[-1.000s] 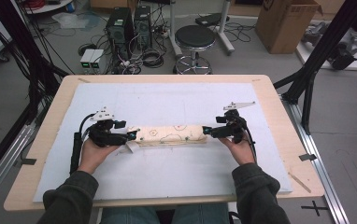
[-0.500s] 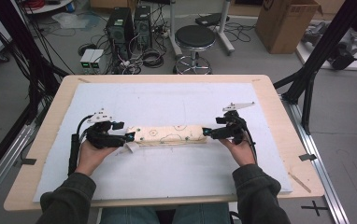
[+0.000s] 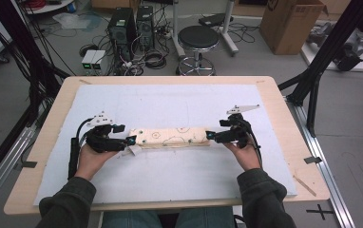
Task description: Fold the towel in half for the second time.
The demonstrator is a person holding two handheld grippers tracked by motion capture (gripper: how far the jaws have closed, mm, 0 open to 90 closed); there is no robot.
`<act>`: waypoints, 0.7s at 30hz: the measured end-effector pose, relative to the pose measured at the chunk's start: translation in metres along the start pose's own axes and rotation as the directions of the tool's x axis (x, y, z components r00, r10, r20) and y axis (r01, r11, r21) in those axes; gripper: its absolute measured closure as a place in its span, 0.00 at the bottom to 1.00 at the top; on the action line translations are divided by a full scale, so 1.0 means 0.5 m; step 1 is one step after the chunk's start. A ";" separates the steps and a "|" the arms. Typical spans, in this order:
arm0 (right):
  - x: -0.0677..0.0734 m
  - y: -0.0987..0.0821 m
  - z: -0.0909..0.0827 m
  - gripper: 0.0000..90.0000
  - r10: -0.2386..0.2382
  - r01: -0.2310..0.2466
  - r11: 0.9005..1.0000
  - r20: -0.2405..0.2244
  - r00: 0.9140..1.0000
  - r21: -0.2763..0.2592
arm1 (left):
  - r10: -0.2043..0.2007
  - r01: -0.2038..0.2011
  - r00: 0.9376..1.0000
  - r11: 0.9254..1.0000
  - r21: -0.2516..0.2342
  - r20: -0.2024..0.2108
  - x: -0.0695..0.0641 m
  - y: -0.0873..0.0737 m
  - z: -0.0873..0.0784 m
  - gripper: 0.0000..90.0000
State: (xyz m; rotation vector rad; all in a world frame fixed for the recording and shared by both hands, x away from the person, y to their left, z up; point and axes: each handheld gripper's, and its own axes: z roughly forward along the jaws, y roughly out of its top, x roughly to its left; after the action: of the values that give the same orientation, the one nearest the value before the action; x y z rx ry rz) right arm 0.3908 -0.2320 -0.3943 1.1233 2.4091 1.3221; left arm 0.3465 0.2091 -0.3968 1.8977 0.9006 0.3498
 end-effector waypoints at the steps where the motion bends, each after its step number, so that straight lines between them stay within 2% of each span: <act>1: 0.001 0.000 -0.001 0.14 0.000 0.000 1.000 0.000 1.000 0.001 | -0.001 0.001 1.000 1.000 -0.002 0.000 -0.001 0.000 -0.001 0.33; 21: 0.014 -0.002 -0.023 0.14 -0.030 0.030 0.999 0.001 1.000 -0.020 | 0.023 -0.023 1.000 1.000 -0.008 0.002 -0.012 -0.003 -0.021 0.32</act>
State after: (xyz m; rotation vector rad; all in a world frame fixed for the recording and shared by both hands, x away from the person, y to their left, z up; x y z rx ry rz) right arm 0.3797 -0.2350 -0.3867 1.0775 2.3968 1.3337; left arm 0.3355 0.2118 -0.3920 1.9018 0.8749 0.3645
